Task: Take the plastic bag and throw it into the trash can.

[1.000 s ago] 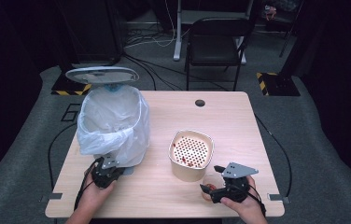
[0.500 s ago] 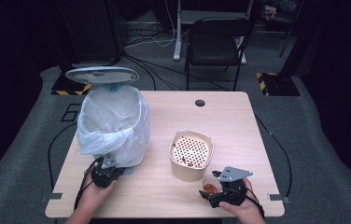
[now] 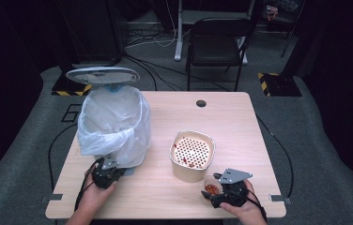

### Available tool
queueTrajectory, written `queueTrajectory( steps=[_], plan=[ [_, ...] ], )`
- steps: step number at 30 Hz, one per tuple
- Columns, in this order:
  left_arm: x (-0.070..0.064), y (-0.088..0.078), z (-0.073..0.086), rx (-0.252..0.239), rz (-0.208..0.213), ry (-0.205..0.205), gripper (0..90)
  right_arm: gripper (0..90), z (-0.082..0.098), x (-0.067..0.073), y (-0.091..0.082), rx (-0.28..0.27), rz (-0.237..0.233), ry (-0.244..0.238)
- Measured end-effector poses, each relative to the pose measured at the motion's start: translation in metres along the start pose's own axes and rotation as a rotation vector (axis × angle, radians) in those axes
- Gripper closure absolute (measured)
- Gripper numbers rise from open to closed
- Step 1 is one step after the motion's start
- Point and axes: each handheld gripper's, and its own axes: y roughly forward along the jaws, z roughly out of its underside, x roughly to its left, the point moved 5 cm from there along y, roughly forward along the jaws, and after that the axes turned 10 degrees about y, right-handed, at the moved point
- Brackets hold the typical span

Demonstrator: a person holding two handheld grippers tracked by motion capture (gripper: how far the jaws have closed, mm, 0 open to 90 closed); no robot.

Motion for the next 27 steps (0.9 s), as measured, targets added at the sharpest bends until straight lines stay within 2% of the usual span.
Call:
queueTrajectory(
  steps=[8, 11, 12, 14, 16, 27],
  plan=[
    [0.000, 0.000, 0.000, 0.000, 0.001, -0.001, 90.0, 21.7, -0.001, -0.008, -0.003, -0.002, 0.021, 0.000],
    [0.000, 0.000, 0.000, 0.000, 0.001, -0.001, 90.0, 21.7, -0.003, -0.014, -0.006, -0.018, 0.042, 0.017],
    [0.000, 0.000, 0.000, 0.001, 0.001, -0.001, 90.0, 21.8, -0.005, -0.019, -0.009, -0.023, 0.054, 0.023],
    [0.000, 0.000, 0.000, 0.001, 0.000, -0.001, 90.0, 21.7, -0.006, -0.021, -0.010, -0.027, 0.062, 0.029],
    [0.000, 0.000, 0.000, 0.001, 0.001, 0.000, 90.0, 21.7, -0.009, -0.033, -0.014, -0.030, 0.103, 0.041],
    [0.000, 0.000, 0.000, 0.002, 0.000, -0.004, 90.0, 21.5, -0.014, -0.066, -0.018, -0.047, 0.184, 0.090]
  ],
)
